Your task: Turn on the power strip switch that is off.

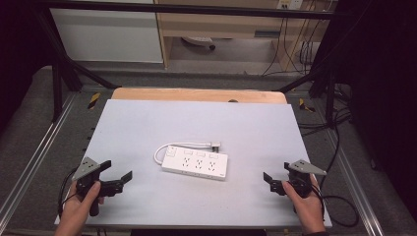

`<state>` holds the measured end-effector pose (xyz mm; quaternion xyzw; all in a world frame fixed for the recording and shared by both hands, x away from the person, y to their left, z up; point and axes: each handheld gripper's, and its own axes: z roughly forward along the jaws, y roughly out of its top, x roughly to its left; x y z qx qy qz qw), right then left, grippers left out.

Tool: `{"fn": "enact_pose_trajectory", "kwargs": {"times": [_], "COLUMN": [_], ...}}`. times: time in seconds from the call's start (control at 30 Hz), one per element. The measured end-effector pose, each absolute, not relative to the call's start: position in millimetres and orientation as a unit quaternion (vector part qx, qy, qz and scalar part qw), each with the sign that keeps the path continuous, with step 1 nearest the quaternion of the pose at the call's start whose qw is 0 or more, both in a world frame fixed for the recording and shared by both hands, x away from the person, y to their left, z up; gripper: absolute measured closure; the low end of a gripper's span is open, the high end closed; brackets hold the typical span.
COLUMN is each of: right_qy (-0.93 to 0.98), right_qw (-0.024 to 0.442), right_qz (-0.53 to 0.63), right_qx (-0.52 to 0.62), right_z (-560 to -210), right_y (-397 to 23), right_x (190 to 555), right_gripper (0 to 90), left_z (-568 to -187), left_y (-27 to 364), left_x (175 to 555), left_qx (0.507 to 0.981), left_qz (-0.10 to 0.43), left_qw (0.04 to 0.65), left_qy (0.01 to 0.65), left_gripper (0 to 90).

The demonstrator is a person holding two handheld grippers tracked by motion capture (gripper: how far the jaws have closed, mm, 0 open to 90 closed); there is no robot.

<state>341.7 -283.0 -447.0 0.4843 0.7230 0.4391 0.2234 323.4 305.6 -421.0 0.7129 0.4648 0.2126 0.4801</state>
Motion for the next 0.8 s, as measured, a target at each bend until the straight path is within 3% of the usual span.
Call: {"fn": "enact_pose_trajectory", "kwargs": {"times": [0.47, 0.8], "right_qy": [0.722, 0.709], "right_qw": [0.205, 0.217], "right_qz": [0.445, 0.467], "right_qx": [0.488, 0.481], "right_z": [-442, -427], "right_y": [-280, -281], "right_x": [342, 343], "right_gripper": [4.9, 4.7], "left_z": [-423, -424], "left_y": [304, 305], "left_x": [324, 325], "left_qx": [0.718, 0.721], "left_qz": [0.207, 0.206], "left_qw": [0.476, 0.473], "left_qy": [0.464, 0.462], "left_gripper": [6.3, 6.3]}}
